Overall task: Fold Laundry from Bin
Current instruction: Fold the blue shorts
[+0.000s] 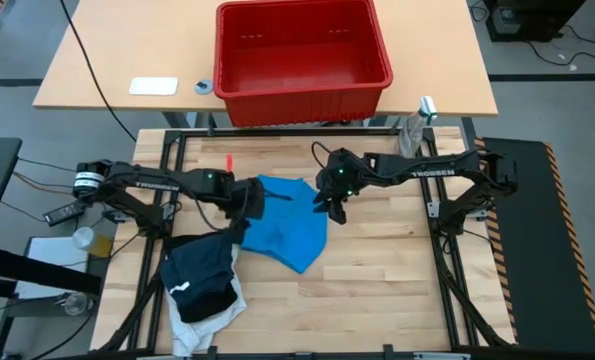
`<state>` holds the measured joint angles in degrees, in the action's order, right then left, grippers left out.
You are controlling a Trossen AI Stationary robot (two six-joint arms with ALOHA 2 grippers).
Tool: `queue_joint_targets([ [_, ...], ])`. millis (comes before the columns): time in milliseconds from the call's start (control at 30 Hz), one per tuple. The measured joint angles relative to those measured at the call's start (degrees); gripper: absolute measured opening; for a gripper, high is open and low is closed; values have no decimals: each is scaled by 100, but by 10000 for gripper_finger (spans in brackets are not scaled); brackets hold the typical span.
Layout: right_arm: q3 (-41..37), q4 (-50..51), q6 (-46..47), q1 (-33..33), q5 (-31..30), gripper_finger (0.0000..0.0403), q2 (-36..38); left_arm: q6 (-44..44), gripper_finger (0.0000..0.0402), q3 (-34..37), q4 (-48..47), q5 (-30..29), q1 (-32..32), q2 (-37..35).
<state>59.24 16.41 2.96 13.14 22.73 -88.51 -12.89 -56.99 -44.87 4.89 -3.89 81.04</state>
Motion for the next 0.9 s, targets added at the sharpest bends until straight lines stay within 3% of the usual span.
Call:
queue_joint_targets([
  [133,0,-51,263,-132,-42,152,0,-1079,145,2,58,-846,-456,131],
  [300,0,-123,903,-270,-44,151,24,-1607,144,18,576,-488,-1310,392],
  [433,7,166,876,-597,-183,150,25,-1935,144,22,998,-373,-1670,710],
  [633,-386,-335,601,-1085,-1023,150,-269,-1988,144,24,1627,-303,-1732,1194],
  [900,-494,-519,361,-1135,-1032,150,-1020,-1500,144,24,1346,-95,-1497,1632],
])
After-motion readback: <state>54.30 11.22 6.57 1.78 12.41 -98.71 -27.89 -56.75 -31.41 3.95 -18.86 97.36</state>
